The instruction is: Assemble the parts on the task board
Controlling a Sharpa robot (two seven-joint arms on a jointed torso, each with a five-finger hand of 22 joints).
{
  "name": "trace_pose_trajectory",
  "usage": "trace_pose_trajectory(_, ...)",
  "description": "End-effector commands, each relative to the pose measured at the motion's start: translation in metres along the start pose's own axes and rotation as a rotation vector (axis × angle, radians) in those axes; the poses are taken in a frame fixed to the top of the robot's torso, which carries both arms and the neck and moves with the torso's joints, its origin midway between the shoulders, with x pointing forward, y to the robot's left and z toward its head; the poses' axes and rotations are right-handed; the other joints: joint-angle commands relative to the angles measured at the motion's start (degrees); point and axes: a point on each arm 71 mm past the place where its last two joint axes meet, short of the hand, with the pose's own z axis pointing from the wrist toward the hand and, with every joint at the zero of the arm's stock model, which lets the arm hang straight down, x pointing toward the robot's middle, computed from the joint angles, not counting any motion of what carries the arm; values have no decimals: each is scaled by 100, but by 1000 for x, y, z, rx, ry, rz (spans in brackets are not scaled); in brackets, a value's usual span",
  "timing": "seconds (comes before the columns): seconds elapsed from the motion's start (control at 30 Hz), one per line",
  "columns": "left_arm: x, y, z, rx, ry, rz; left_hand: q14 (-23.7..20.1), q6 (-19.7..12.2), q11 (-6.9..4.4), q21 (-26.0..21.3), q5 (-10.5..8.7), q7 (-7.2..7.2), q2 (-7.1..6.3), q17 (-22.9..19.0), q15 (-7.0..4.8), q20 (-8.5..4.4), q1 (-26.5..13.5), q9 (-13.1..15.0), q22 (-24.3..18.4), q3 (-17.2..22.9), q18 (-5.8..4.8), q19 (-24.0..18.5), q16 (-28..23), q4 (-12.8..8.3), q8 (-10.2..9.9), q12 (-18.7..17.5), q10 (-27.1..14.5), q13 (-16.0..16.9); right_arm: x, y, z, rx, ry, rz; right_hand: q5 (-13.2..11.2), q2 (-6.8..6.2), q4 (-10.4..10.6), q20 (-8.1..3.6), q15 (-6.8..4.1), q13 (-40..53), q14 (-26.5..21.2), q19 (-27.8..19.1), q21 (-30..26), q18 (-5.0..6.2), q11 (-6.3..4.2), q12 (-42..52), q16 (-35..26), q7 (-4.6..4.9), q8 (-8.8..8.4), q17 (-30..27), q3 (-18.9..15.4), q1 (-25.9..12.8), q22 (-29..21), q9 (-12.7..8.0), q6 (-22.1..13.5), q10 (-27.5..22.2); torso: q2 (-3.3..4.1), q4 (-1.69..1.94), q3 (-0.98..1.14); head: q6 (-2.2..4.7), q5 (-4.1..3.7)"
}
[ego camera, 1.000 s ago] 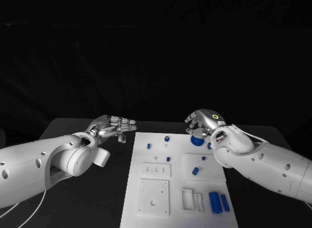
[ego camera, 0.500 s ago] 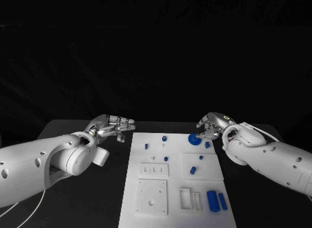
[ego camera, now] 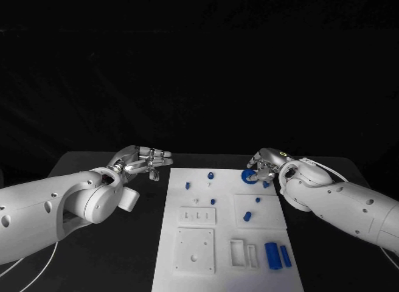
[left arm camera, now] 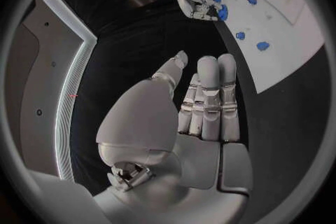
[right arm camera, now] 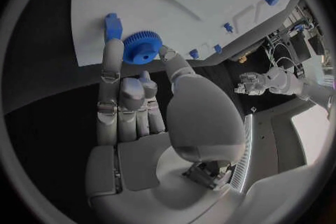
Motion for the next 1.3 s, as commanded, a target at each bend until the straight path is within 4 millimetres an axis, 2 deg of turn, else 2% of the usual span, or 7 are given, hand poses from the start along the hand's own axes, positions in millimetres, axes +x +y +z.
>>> trace_pose_trajectory(0.03,2,-2,1,12,19,-3,33,-36,-11,20,18,-15,-12,-9,8,20,9,9,-7,-1,47,-22,26,18,-16,-18,-42,5,4,-1,1,1,30,-12,-46,42,13,54,24,4,27,208,29,86,6,27,36,-3,-13,20,-20,-27,12,12,-28,34,0,2,8,-24,3)
trace_pose_trajectory(0.2,2,-1,0,10,17,-2,33,-36,-11,20,18,-15,-12,-9,8,20,9,9,-7,-1,47,-22,26,18,-16,-18,-42,5,7,-4,1,12,38,-13,-36,43,18,51,19,3,28,206,28,89,7,28,30,-1,-14,34,-20,-33,21,14,-34,30,4,-6,8,-47,-3)
trace_pose_trajectory(0.3,1,-1,1,7,16,-2,33,-39,-10,27,29,-15,5,-9,8,20,8,9,-13,2,48,-22,28,33,-17,-19,-43,5,9,-5,0,16,42,-14,-36,43,18,51,19,3,28,206,28,89,7,28,30,-1,-14,34,-20,-33,21,14,-34,30,1,-8,9,-32,-20)
trace_pose_trajectory(0.53,1,-1,1,4,17,-2,32,-41,-11,27,40,-15,11,-10,8,19,15,8,-14,11,48,-23,28,31,-17,-18,-45,5,10,-8,0,23,40,-14,-23,58,15,52,20,0,35,204,22,89,6,30,19,-1,-14,65,2,-17,41,19,-33,24,-5,0,4,-58,-41)
trace_pose_trajectory(0.77,1,-1,1,2,17,-2,31,-49,-7,34,42,-11,3,-10,10,20,16,7,-17,34,49,-26,29,28,-16,-18,-53,5,11,-10,0,29,46,-16,0,67,-76,46,16,20,49,201,21,91,0,68,24,-3,-15,157,212,-40,114,-1,0,40,-3,6,-1,-61,-44)
trace_pose_trajectory(1.03,0,0,1,1,16,-1,31,-49,-7,34,42,-11,3,-10,10,20,16,7,-17,34,49,-26,29,28,-16,-18,-53,5,12,-10,-1,29,55,-19,165,63,-306,47,17,146,62,190,38,110,4,238,88,3,-16,292,498,-107,249,-27,37,81,-5,4,1,-78,-40)
trace_pose_trajectory(1.3,0,0,1,0,15,-1,32,-51,-7,39,41,-11,-1,-10,9,20,21,8,-20,50,51,-27,30,22,-17,-19,-57,5,14,-8,-3,25,68,-24,604,55,-442,41,13,290,74,180,60,124,-7,422,156,-2,-16,394,725,-178,352,-41,91,140,-5,7,0,-87,-48)
